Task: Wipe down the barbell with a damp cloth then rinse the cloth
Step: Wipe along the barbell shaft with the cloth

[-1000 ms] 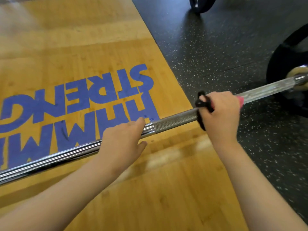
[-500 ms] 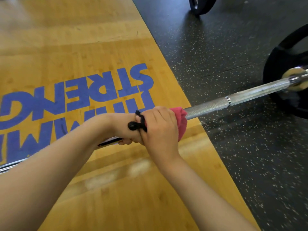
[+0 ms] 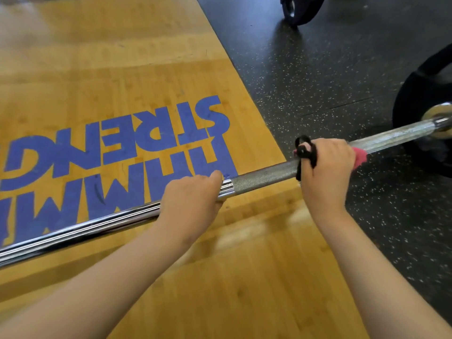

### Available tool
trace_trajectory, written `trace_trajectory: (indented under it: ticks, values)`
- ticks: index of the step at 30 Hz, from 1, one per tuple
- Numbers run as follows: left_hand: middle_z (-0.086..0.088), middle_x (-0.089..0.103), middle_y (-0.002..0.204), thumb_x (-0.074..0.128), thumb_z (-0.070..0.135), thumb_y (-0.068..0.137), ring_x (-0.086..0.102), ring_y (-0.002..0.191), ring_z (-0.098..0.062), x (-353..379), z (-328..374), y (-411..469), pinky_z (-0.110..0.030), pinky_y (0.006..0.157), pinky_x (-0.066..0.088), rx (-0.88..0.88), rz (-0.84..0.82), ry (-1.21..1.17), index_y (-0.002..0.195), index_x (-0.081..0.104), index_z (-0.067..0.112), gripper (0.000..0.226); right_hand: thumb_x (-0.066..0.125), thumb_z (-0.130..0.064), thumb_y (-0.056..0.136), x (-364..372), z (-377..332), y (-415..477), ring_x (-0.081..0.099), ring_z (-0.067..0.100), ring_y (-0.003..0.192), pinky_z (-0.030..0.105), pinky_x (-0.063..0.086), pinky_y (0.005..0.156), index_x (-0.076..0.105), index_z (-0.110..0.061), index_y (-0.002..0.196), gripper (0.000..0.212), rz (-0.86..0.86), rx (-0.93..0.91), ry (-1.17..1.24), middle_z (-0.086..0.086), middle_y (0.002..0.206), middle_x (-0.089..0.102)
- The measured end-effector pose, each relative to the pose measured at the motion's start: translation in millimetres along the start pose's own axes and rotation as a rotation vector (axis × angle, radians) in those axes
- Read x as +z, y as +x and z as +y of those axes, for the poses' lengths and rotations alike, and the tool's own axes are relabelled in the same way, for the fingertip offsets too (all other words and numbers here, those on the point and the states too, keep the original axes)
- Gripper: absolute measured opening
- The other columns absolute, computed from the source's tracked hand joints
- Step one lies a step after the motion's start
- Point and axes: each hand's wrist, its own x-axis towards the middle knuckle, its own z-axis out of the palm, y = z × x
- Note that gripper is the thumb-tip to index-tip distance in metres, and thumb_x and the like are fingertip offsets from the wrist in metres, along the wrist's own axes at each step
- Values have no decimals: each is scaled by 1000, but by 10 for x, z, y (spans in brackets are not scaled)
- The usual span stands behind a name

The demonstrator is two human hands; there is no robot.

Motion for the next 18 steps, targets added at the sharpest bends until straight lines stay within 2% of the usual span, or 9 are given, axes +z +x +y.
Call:
trace_trajectory:
  ticks: [2,5,7,8,10,12,14,15,18]
  values:
    - [5,33,61,49,41,96,43,63,-22,-6,7,41,-28,43,17,-4,-34,-7,90,32,23,25,44,-24,96,55,-164,-91,47,25,86,33,26,77,57,-8,83,25,31,5,47,5,81,57]
    - [6,45,69,50,49,93,50,69,-21,-50,-50,135,-28,47,31,26,-157,-108,88,40,24,27,46,-22,92,170,-503,-264,47,26,85,35,28,76,61,-7,84,22,29,-56,122,7,81,59]
    - [3,56,74,59,47,89,57,71,-20,-105,-135,261,-30,57,43,35,-416,-313,85,50,21,28,48,-21,91,244,-751,-368,45,22,83,34,29,75,63,-7,81,23,32,-123,166,6,78,60]
    - [2,57,70,63,40,88,56,65,-19,-155,-172,328,-30,57,45,46,-561,-458,80,53,19,25,49,-19,92,270,-867,-421,46,22,83,33,30,76,64,-7,80,23,35,-163,184,6,78,61]
    - [3,51,53,59,18,89,47,46,-14,-286,-210,439,-26,47,41,62,-833,-716,64,50,16,27,52,-15,91,300,-1028,-516,50,22,85,33,34,80,65,-6,82,18,25,-252,195,6,81,63]
    - [8,45,42,52,4,89,40,38,-9,-366,-228,489,-21,45,36,51,-998,-833,57,46,15,34,56,-11,90,307,-1049,-544,55,24,85,32,37,82,66,-6,83,13,16,-322,163,6,83,65]
    - [8,48,45,57,11,89,43,40,-10,-367,-215,458,-25,49,40,59,-946,-816,60,50,15,31,56,-12,93,290,-975,-498,59,26,83,33,39,81,67,-7,82,16,23,-380,136,5,82,65]
    - [8,51,49,61,19,89,47,42,-12,-339,-201,414,-29,51,43,53,-839,-769,63,52,16,27,53,-14,96,271,-928,-472,60,26,82,33,40,80,67,-7,82,21,22,-403,131,4,81,66]
    - [9,58,71,59,45,87,56,65,-15,-208,-136,190,-29,55,42,29,-345,-301,81,48,25,24,48,-19,98,183,-738,-371,56,23,83,34,37,78,67,-7,84,26,33,-397,119,4,81,65]
